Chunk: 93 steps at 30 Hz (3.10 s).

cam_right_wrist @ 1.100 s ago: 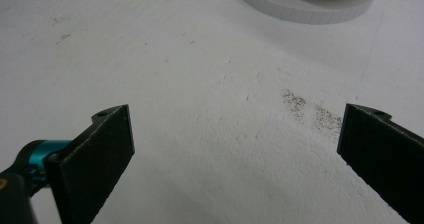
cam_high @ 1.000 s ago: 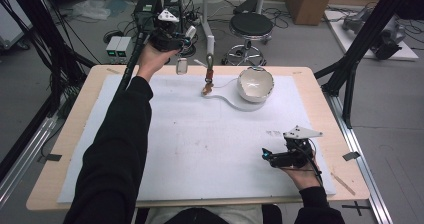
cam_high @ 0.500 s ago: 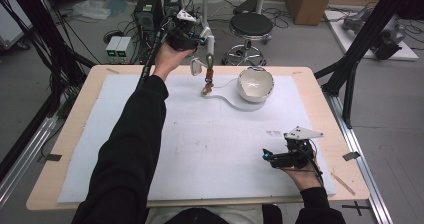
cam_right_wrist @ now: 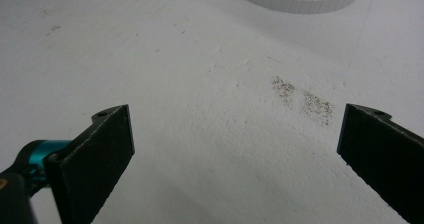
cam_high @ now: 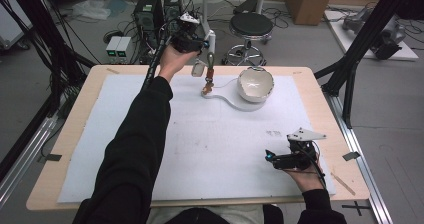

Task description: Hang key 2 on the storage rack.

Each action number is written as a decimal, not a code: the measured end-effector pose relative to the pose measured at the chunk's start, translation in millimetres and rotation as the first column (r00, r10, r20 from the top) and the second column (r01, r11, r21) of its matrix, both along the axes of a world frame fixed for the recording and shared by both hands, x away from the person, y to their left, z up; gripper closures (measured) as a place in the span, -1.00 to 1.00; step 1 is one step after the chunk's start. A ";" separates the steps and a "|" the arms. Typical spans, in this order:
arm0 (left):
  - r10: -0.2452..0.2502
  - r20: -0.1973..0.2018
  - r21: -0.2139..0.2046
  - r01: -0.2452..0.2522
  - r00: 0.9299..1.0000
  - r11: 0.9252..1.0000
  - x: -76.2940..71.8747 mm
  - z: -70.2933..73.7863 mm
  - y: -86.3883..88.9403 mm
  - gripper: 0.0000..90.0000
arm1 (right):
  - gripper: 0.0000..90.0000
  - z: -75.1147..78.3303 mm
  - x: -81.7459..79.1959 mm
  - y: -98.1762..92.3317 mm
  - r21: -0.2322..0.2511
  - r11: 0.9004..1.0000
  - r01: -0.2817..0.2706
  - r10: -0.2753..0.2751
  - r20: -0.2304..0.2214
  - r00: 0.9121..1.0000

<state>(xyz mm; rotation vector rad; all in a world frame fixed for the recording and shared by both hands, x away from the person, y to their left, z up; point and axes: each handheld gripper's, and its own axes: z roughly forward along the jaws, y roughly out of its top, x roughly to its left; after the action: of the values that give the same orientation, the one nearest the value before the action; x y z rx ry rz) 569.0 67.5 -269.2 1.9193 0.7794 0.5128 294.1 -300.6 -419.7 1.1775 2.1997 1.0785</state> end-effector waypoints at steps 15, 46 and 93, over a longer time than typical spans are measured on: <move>0.025 -0.093 -0.029 -0.027 0.995 0.999 -1.5 -16.3 13.0 0.14 | -0.98 0.4 -0.2 3.3 0.007 1.000 -0.011 0.011 0.000 1.000; -0.070 -0.168 -0.080 0.057 0.983 0.995 -29.9 -26.7 75.8 -0.96 | -0.99 -1.5 7.2 7.1 0.021 1.000 -0.012 0.012 -0.006 1.000; -0.006 -0.241 0.012 0.009 0.971 1.000 -118.0 -99.7 153.7 -0.96 | -0.99 -0.6 11.9 10.6 0.043 0.999 -0.010 0.011 -0.009 1.000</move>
<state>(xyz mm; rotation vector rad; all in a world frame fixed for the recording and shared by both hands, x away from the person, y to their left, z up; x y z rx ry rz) 451.0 221.3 -368.9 2.0201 0.9248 0.2826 306.1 -290.0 -420.3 1.1929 2.2020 1.1325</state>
